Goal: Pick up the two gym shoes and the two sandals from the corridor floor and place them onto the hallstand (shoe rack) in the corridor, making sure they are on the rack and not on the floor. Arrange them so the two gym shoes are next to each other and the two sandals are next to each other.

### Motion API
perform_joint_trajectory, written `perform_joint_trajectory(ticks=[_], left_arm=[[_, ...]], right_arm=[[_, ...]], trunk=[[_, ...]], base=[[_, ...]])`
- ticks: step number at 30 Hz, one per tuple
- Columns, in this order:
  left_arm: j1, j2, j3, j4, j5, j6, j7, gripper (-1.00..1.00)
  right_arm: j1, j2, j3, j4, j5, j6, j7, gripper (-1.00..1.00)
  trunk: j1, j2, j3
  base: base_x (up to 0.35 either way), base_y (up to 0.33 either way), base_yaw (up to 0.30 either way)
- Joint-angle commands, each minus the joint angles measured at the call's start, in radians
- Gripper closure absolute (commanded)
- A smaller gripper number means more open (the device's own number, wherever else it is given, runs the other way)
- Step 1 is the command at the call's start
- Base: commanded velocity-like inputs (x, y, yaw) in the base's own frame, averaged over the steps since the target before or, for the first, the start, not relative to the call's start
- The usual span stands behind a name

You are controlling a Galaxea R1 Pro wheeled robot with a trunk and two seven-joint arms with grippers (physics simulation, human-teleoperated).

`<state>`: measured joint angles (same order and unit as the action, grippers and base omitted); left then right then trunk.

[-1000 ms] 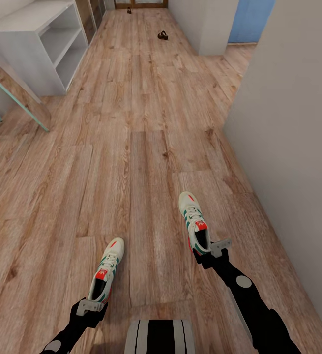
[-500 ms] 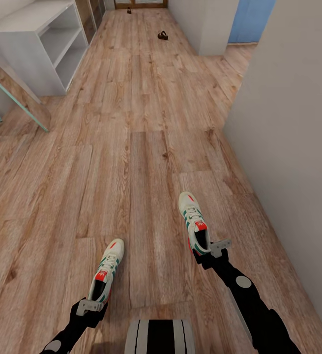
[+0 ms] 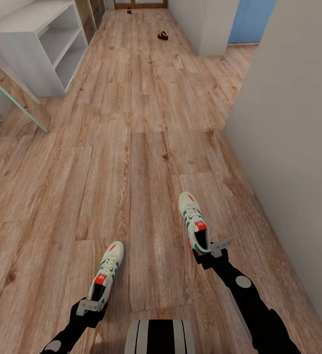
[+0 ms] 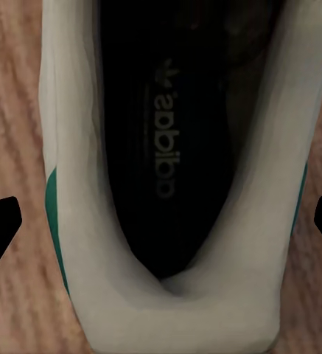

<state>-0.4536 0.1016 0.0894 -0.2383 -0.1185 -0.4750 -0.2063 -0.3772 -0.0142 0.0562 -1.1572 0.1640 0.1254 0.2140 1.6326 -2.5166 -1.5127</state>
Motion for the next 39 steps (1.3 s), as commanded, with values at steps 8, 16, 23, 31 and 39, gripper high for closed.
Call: perform_joint_trajectory(ticks=[8,16,23,31,39], left_arm=[[0.0,0.0,0.009,0.001,-0.01,-0.005,-0.005,-1.0],[0.0,0.0,0.008,0.001,-0.01,-0.004,-0.004,1.0],[0.0,0.0,0.009,0.001,-0.01,-0.003,-0.005,1.0],[0.0,0.001,0.009,-0.001,-0.009,-0.006,-0.005,1.0],[0.002,0.004,0.009,-0.004,-0.009,-0.007,-0.004,1.0]], right_arm=[[0.0,0.0,0.001,-0.002,0.009,0.005,0.002,1.0],[0.0,0.0,0.001,-0.003,0.009,0.005,0.002,1.0],[0.0,0.0,0.001,-0.002,0.009,0.005,0.002,1.0],[0.0,0.0,0.001,0.0,0.009,0.005,0.002,1.0],[0.0,0.0,0.001,0.002,0.009,0.005,0.002,1.0]], trunk=[[0.0,0.0,-0.001],[0.0,0.0,-0.001],[0.0,0.0,-0.001],[0.0,0.0,-0.001],[0.0,0.0,-0.001]], base=[[0.001,0.0,0.0],[0.0,0.0,0.0],[0.0,0.0,0.0],[0.0,0.0,0.0],[0.0,0.0,0.0]])
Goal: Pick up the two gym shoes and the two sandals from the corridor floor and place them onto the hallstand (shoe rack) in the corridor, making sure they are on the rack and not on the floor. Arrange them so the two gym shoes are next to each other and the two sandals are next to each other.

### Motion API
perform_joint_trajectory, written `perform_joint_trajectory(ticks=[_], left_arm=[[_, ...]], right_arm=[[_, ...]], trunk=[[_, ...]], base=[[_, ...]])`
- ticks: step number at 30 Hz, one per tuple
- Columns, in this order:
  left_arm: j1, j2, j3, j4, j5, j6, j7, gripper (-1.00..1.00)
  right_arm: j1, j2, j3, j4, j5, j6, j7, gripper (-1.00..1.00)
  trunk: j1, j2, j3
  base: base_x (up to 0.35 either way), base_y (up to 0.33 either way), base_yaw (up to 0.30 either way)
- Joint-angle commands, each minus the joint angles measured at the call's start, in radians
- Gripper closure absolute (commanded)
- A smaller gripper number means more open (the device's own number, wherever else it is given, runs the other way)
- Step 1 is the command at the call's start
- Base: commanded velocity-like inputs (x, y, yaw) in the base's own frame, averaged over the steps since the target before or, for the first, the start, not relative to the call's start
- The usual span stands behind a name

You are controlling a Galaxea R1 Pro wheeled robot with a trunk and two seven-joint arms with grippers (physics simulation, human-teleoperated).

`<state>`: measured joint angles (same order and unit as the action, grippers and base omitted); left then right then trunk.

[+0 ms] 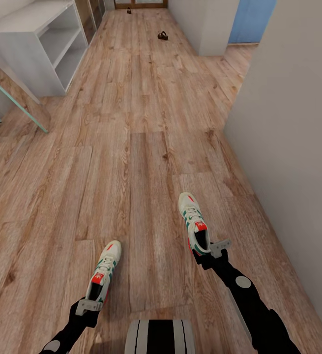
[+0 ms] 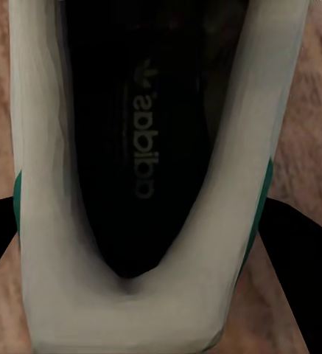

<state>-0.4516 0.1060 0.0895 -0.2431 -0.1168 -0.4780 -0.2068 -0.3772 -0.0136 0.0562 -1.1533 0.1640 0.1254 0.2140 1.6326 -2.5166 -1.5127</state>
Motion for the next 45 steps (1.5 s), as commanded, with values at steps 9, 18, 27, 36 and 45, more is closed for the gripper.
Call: perform_joint_trajectory(ticks=[9,18,27,36,45], left_arm=[[0.001,0.0,0.009,-0.003,-0.01,-0.002,-0.004,1.0],[0.001,0.0,0.009,-0.003,-0.01,0.0,-0.003,1.0],[0.001,0.003,0.009,-0.001,-0.009,0.0,-0.003,1.0],[0.069,0.034,0.095,-0.011,-0.011,-0.006,-0.003,1.0],[0.152,0.038,0.176,-0.002,0.041,-0.08,-0.005,1.0]], right_arm=[[0.0,0.0,0.001,-0.002,0.009,0.005,0.002,1.0],[0.0,0.0,0.001,-0.001,0.009,0.005,0.002,1.0],[0.0,0.0,0.005,0.031,0.011,0.005,0.002,1.0],[0.0,-0.002,0.007,0.177,0.02,-0.124,0.0,1.0],[0.006,-0.011,0.003,0.685,0.039,-0.506,-0.202,1.0]], trunk=[[0.0,0.0,-0.001],[-0.004,0.002,0.03],[-0.008,0.004,0.065],[-0.012,0.006,0.1],[-0.016,0.008,0.135]], base=[[0.0,0.0,0.0],[0.0,0.0,0.0],[0.0,0.0,0.0],[0.0,0.0,0.0],[0.0,0.0,0.0]])
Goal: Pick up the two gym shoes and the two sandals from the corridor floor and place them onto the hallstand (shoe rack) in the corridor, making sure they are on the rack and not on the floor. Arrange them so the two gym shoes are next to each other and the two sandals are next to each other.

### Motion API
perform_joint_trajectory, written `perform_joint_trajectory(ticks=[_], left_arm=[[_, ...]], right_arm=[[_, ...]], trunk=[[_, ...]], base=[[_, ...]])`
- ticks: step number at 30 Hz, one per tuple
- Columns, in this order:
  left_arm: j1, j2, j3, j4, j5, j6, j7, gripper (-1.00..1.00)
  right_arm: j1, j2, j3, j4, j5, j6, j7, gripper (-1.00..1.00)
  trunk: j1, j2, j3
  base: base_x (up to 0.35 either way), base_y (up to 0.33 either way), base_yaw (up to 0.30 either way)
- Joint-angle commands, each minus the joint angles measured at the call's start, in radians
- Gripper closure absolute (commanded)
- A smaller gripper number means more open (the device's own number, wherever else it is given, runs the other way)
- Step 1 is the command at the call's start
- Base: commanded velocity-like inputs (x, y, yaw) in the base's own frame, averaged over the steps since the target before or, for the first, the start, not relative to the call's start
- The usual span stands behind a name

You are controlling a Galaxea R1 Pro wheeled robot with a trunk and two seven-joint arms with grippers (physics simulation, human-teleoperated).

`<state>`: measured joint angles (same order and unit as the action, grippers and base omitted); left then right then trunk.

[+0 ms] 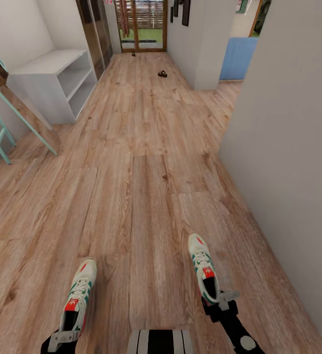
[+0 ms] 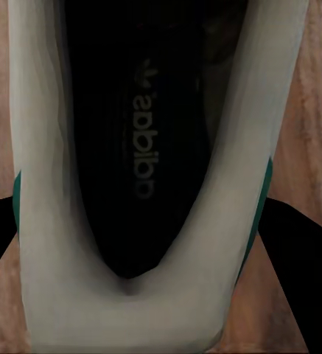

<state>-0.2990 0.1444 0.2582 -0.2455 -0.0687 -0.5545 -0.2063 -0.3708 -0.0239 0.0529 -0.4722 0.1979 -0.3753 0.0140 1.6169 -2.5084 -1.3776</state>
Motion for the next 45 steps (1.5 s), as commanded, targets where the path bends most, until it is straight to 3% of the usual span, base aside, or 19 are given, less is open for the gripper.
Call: perform_joint_trajectory(ticks=[1,4,9,12,15,31,37,45], left_arm=[[0.009,0.0,0.008,-0.002,-0.005,-0.007,-0.005,1.0],[0.024,0.0,0.008,-0.008,-0.003,-0.011,-0.005,1.0],[0.032,0.0,0.009,-0.009,-0.002,-0.027,-0.005,1.0],[0.034,0.0,0.009,-0.008,-0.001,-0.036,-0.004,1.0],[0.036,-0.001,0.009,-0.007,-0.001,-0.039,-0.004,1.0],[0.044,-0.012,0.01,0.004,-0.002,-0.043,-0.004,1.0],[0.044,-0.013,0.01,0.005,0.033,-0.044,-0.004,1.0],[0.048,-0.012,0.01,0.005,0.036,-0.044,-0.004,1.0]], right_arm=[[0.0,0.0,0.007,0.084,0.005,-0.083,-0.068,1.0],[0.0,0.0,0.007,0.199,0.005,-0.205,-0.167,1.0],[0.0,-0.001,0.007,0.342,0.004,-0.343,-0.267,1.0],[0.0,-0.003,0.006,0.409,0.003,-0.432,-0.294,1.0],[0.0,-0.006,0.006,0.432,0.002,-0.468,-0.302,1.0],[0.001,0.005,0.006,0.443,0.0,-0.484,-0.305,1.0],[0.001,0.003,0.004,0.443,-0.002,-0.484,-0.306,1.0],[0.001,0.003,0.004,0.444,-0.001,-0.485,-0.307,1.0]], trunk=[[-0.001,0.0,0.004],[-0.002,0.001,0.015],[-0.004,0.002,0.035],[-0.006,0.003,0.046],[-0.007,0.003,0.058],[-0.014,0.007,0.12],[-0.017,0.008,0.151],[-0.048,0.064,0.188]], base=[[0.0,0.0,0.0],[0.0,0.0,0.0],[0.0,0.0,0.0],[0.0,0.0,0.0],[0.0,0.0,0.0],[0.0,0.0,0.0],[0.0,0.0,0.0],[0.0,0.0,0.0]])
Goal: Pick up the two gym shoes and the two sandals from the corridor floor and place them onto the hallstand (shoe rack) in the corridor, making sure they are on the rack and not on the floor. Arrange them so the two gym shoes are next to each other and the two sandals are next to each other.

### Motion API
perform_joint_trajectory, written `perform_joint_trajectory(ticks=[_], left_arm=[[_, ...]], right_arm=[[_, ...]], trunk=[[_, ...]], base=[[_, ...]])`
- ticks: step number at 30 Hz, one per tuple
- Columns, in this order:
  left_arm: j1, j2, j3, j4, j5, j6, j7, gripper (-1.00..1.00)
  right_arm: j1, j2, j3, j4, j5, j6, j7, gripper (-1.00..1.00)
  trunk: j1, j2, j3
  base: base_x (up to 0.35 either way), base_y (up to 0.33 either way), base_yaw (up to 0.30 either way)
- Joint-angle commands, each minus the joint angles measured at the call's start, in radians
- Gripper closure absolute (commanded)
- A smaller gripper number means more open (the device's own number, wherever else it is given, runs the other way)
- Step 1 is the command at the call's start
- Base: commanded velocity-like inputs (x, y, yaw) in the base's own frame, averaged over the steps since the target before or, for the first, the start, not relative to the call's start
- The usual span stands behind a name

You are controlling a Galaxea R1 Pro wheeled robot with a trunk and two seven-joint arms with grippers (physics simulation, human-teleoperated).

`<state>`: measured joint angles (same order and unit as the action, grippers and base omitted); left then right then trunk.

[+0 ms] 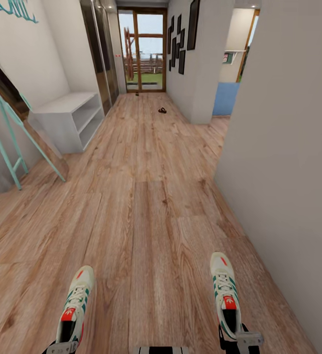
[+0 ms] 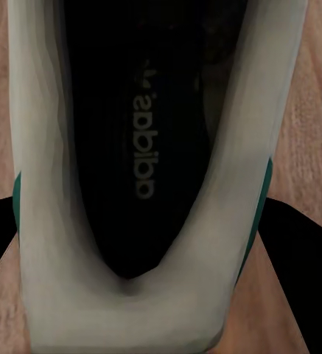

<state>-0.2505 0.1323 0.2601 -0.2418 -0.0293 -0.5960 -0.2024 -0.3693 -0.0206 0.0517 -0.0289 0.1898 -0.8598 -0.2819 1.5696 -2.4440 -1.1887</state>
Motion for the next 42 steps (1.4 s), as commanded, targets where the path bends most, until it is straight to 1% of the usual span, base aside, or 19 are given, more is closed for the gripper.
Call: perform_joint_trajectory(ticks=[1,15,31,42], left_arm=[[0.0,0.0,0.008,0.001,-0.003,-0.002,-0.008,1.0],[0.001,-0.001,0.008,0.001,-0.003,-0.002,-0.008,1.0],[0.002,-0.003,0.008,0.001,-0.001,-0.002,-0.008,1.0],[0.002,-0.002,0.008,0.001,-0.001,-0.002,-0.008,1.0]], right_arm=[[0.0,0.0,0.005,0.001,0.007,0.0,-0.01,1.0],[0.001,-0.004,0.005,0.001,0.01,0.001,-0.009,1.0],[0.003,-0.002,0.005,0.001,0.01,0.002,-0.008,1.0],[0.003,0.001,0.005,0.001,0.01,0.002,-0.011,1.0]], trunk=[[-0.004,0.007,0.004],[-0.058,0.105,0.07],[-0.058,0.105,0.095],[-0.058,0.105,0.098]], base=[[0.0,0.0,0.0],[0.0,0.0,0.0],[-0.006,0.0,0.0],[-0.262,-0.089,0.0]])
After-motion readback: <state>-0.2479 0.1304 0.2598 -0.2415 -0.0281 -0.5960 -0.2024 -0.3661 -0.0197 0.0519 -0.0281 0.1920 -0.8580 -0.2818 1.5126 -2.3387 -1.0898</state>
